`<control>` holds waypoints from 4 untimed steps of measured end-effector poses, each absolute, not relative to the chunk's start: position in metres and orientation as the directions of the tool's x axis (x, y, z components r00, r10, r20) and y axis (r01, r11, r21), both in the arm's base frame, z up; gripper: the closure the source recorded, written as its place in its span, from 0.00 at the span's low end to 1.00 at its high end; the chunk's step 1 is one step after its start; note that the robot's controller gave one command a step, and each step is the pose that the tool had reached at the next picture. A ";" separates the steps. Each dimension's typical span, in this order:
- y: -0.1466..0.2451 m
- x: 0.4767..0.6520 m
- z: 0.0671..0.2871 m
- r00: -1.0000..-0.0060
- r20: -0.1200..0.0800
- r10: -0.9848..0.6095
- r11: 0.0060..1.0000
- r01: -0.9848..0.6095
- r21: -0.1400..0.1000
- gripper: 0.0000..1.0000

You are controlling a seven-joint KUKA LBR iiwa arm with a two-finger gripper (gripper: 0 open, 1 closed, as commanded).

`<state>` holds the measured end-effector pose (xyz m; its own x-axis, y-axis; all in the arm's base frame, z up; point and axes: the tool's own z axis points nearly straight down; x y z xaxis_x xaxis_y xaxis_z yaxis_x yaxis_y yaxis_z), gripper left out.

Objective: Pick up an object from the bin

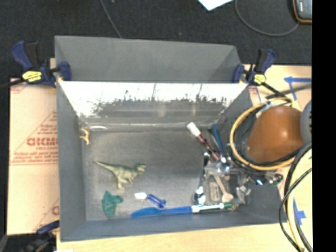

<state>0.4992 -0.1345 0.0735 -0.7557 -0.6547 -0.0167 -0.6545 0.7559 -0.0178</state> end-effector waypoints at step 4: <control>-0.126 0.480 0.073 -0.822 -0.026 -0.568 0.823 -0.568 -0.026 1.00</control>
Offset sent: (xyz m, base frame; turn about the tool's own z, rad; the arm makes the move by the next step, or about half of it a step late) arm -0.0201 0.0483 0.0763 0.0148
